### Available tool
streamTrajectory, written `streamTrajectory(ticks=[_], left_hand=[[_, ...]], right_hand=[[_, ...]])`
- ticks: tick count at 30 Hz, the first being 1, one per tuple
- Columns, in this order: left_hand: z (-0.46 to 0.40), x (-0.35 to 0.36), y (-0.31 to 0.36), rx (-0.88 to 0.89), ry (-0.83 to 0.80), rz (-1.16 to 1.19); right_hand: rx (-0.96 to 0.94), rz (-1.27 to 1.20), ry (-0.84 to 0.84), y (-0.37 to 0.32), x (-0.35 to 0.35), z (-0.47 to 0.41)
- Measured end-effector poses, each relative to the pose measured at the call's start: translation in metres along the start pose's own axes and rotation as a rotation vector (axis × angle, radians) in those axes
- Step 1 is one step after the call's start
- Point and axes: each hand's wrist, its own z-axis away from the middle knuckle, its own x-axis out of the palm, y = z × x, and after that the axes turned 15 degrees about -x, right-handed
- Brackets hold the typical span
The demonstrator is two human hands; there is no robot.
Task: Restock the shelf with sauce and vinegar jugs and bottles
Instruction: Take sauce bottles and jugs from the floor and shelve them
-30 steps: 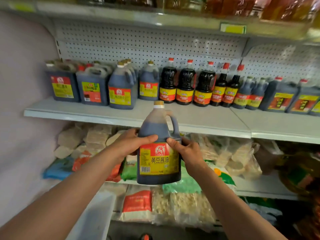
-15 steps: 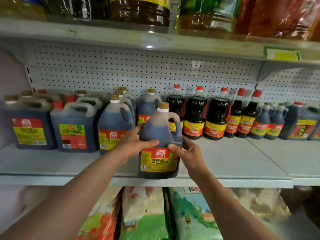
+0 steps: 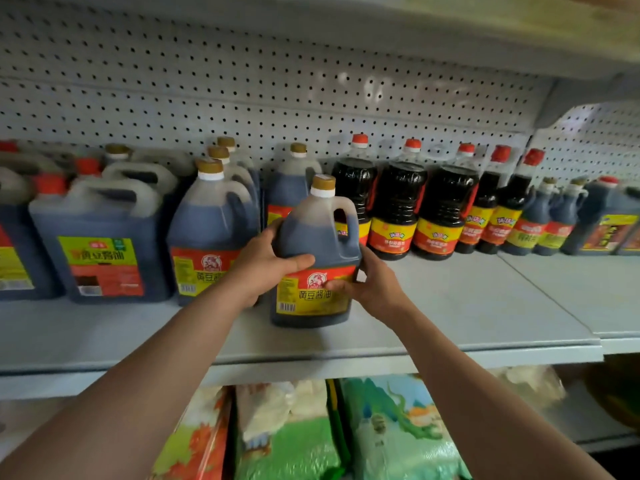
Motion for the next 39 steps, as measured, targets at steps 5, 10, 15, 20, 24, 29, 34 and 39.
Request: streamTrajectory(ticks=[5, 10, 15, 20, 24, 29, 34, 39], left_hand=[[-0.014, 0.003, 0.002, 0.001, 0.033, 0.014], [-0.018, 0.005, -0.003, -0.008, 0.06, -0.013], [-0.01, 0.014, -0.003, 0.025, 0.18, -0.103], [0.029, 0.025, -0.013, -0.006, 0.351, -0.094], [0.087, 0.04, -0.037, -0.106, 0.379, -0.093], [0.173, 0.067, -0.06, -0.202, 0.393, -0.204], [0.277, 0.105, -0.085, -0.178, 0.375, -0.258], [0.371, 0.144, -0.134, -0.269, 0.382, -0.363]], right_hand=[[-0.002, -0.022, -0.024, 0.009, 0.003, -0.021], [-0.002, -0.033, -0.007, 0.013, 0.006, -0.019], [0.04, 0.083, -0.031, 0.005, 0.004, -0.018], [0.056, 0.264, -0.022, -0.014, -0.004, 0.02], [0.136, 0.372, -0.036, -0.032, -0.027, 0.071], [0.103, 0.48, -0.135, -0.059, -0.052, 0.152], [0.065, 0.581, -0.274, -0.076, -0.075, 0.254], [0.081, 0.608, -0.373, -0.079, -0.086, 0.361]])
